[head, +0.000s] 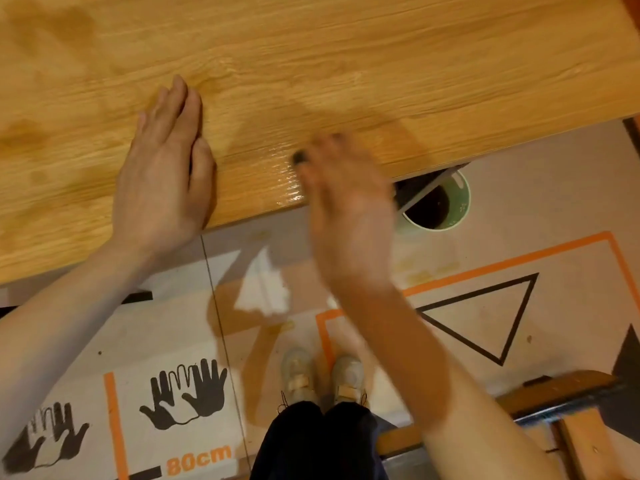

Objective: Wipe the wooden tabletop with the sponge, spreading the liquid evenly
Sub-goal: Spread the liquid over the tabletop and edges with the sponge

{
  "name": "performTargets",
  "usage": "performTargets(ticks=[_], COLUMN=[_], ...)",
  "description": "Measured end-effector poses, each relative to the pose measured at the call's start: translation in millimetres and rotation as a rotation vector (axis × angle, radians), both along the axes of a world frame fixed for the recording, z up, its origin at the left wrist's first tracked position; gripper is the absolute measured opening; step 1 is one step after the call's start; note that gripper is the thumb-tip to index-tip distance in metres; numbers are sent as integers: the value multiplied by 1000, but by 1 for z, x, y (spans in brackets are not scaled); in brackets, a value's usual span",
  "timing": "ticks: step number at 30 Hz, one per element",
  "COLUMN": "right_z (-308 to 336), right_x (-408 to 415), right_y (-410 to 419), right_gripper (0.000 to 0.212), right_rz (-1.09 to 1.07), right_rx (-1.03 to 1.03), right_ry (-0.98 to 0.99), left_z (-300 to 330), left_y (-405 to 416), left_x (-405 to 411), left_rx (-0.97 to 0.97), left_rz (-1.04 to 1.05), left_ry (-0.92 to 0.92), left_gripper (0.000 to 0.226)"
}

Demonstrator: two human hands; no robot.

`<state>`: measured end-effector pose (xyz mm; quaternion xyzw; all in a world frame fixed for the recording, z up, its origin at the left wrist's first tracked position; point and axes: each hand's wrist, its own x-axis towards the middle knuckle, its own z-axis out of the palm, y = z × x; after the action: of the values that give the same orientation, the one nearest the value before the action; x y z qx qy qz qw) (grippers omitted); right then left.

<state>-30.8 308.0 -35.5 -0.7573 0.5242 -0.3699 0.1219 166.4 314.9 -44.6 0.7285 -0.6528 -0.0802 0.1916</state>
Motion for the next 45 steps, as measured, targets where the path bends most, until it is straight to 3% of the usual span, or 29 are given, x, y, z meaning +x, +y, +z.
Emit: performTargets(ticks=[4,9,12,16,22,26,29,36,40,45], right_z=[-1,2,-4,-15,-46,-55,-52,-50,-53,-55], right_x=[-18,-115,-121,-155,-136,-76,-96,-209,-167,-69], right_y=[-6,-56,-50,-57,-42,-24,-40,-77,-59,-28], right_gripper=[26,27,31,34,30,27,31,36,31,24], right_rz=[374,11,79,475,398,492,605,257,302,437], right_rx=[72,131,160,27,-136,-306,-378,-325,-319,-489], right_ry=[73,-115,-172,73,-76,-55,70,110,37,54], left_z=[-5,-25,-36,-53,-52,-47,-51,-56,-40,-19], left_y=[0,-7,-12,-17,-16,-16,-16,-18,-10,-3], left_x=[3,22,34,51,53,49,57,59,39,17], left_rx=[-27,-101,-137,-150,-171,-149,-120,-93,-146,-49], left_rz=[-10,-23,-25,10,-47,-47,-42,-15,-34,-10], left_ry=[8,-32,-25,-16,-24,7,13,24,-40,1], left_gripper=[57,53,46,46,45,44,46,47,50,55])
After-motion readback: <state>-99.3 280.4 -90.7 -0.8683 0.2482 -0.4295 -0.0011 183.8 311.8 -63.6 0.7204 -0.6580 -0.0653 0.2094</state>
